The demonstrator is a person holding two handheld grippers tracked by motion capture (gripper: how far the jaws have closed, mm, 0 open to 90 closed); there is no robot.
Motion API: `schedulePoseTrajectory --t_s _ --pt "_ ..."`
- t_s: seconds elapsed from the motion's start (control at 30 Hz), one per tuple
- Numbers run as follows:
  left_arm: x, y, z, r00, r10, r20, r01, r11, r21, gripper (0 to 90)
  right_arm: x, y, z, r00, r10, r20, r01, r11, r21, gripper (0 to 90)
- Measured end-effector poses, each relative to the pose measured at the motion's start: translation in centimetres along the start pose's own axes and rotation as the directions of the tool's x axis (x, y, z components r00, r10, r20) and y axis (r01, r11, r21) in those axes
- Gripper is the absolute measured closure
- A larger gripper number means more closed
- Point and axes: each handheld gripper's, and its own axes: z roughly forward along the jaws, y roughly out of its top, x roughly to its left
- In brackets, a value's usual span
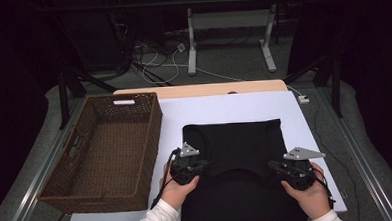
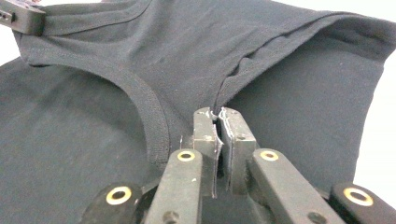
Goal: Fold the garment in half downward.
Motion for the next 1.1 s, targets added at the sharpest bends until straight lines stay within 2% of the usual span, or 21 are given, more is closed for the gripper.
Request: schedulePoseTrajectory --t_s 0.23,0.27,0.3,0.37,0.4,0.67,0.73,0.77,0.87,0.9,1.03,1.07,1.1 --pt "-0.8 -1.2 -0.4 0.9999 0.009 0.014 -0.009 0.9998 0.016 85.7 0.4 -1.0 -1.0 0.9999 -0.008 -0.011 0.008 1.000 0.015 85.7" --pt "-1.0 -1.3 -0.5 0.9998 0.000 0.019 -0.001 0.9998 0.018 85.7 0.4 -1.1 -1.0 0.9999 -0.005 -0.012 0.005 1.000 0.016 85.7" --pt "-1.0 -1.4 -0.5 0.9998 0.014 0.014 -0.014 0.9997 0.018 85.7 0.5 -1.3 -1.2 0.9999 -0.006 -0.014 0.006 1.000 0.026 85.7" --pt "-1.3 -1.6 -0.7 0.9998 0.007 0.020 -0.007 0.9998 0.018 85.6 0.7 -1.6 -1.3 0.9998 -0.009 -0.015 0.009 1.000 0.027 85.7" --pt "-1.4 -1.7 -0.8 0.9997 0.015 0.018 -0.016 0.9996 0.021 85.7 0.7 -1.8 -1.4 0.9998 -0.012 -0.017 0.012 1.000 0.028 85.7" --pt "-2.4 -2.6 -1.4 0.9994 0.024 0.025 -0.025 0.9993 0.026 85.6 1.1 -2.7 -2.0 0.9994 -0.001 -0.034 0.002 0.999 0.045 85.7" --pt "-2.6 -2.9 -1.5 0.9993 0.018 0.032 -0.019 0.9995 0.027 85.7 1.2 -2.8 -2.2 0.9995 -0.014 -0.028 0.016 0.999 0.050 85.7" --pt "-2.7 -3.0 -1.6 0.9992 0.028 0.028 -0.029 0.9992 0.027 85.6 1.3 -2.9 -2.2 0.9995 -0.015 -0.029 0.017 0.999 0.046 85.7" --pt "-3.0 -3.5 -1.7 0.9994 0.018 0.029 -0.019 0.9996 0.023 85.6 1.5 -3.1 -2.6 0.9996 -0.021 -0.020 0.022 0.999 0.031 85.7" --pt "-3.1 -3.7 -1.9 0.9992 0.027 0.029 -0.027 0.9992 0.029 85.6 1.6 -3.2 -2.6 0.9995 -0.023 -0.022 0.023 0.999 0.029 85.7" --pt "-3.4 -4.2 -2.0 0.9995 0.007 0.032 -0.008 0.9995 0.030 85.5 1.7 -3.6 -2.8 0.9993 -0.019 -0.033 0.021 0.999 0.048 85.7" --pt "-3.4 -4.4 -2.1 0.9994 0.015 0.031 -0.016 0.9993 0.033 85.6 1.8 -3.7 -2.7 0.9993 -0.012 -0.037 0.014 0.999 0.051 85.7" --pt "-3.6 -4.6 -2.0 0.9993 0.003 0.036 -0.005 0.9993 0.037 85.6 1.8 -3.8 -2.7 0.9993 -0.024 -0.029 0.025 0.998 0.057 85.7"
